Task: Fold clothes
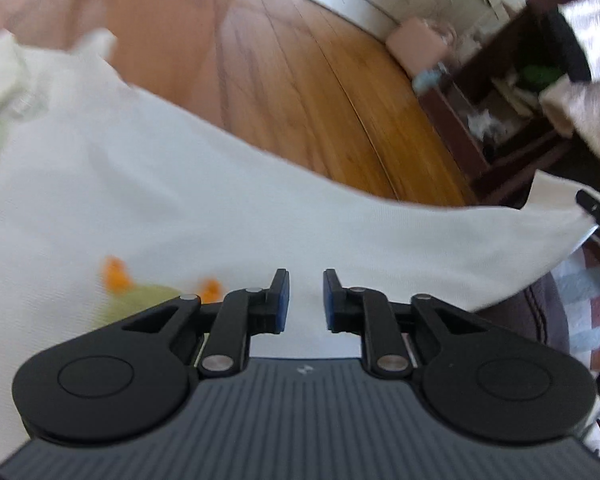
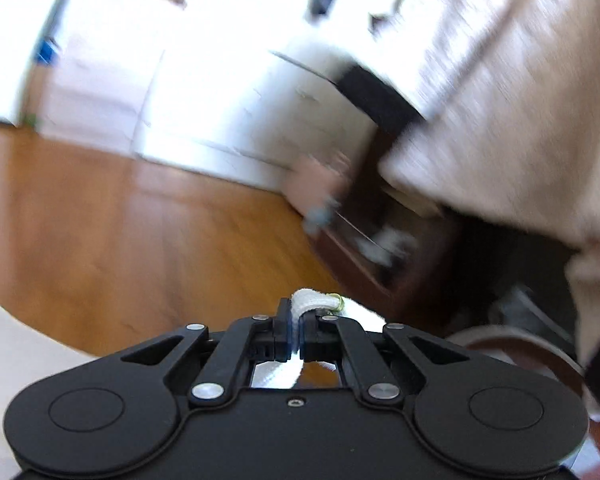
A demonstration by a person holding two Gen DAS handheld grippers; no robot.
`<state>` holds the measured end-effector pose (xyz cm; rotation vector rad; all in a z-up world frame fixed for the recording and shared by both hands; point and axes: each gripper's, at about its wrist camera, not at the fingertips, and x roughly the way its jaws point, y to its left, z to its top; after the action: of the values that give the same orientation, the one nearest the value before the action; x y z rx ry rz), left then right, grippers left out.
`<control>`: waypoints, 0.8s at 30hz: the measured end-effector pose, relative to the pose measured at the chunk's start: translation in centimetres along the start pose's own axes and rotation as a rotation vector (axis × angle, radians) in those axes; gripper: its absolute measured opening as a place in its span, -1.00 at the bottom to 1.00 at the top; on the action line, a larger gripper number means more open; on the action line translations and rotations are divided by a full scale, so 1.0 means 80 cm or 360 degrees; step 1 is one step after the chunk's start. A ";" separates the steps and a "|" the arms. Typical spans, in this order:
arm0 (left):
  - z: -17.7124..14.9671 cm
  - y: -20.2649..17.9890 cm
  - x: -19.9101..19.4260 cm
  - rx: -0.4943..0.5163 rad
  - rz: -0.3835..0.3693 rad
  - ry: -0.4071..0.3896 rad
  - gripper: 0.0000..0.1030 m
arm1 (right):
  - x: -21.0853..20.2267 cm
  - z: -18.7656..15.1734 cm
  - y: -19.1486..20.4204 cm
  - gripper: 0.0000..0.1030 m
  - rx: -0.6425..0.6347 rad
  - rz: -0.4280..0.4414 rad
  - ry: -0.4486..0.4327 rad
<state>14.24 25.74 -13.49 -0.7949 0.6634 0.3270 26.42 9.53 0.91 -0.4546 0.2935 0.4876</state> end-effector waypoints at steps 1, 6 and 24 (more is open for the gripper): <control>0.007 0.011 -0.016 -0.0025 0.0018 -0.0026 -0.66 | -0.007 0.016 0.013 -0.94 0.0012 0.0090 -0.0004; 0.040 0.068 -0.112 -0.0009 0.0172 -0.0196 -0.65 | -0.032 0.089 0.078 -0.94 0.0212 0.0605 0.0013; -0.006 0.196 -0.133 -0.0126 0.0567 -0.0075 -0.38 | -0.031 -0.046 0.192 0.49 -0.0188 0.1211 0.0315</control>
<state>-1.89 35.53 -15.40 -0.7406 0.7514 0.6976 15.87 18.86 -6.66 -0.5002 0.6369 1.2099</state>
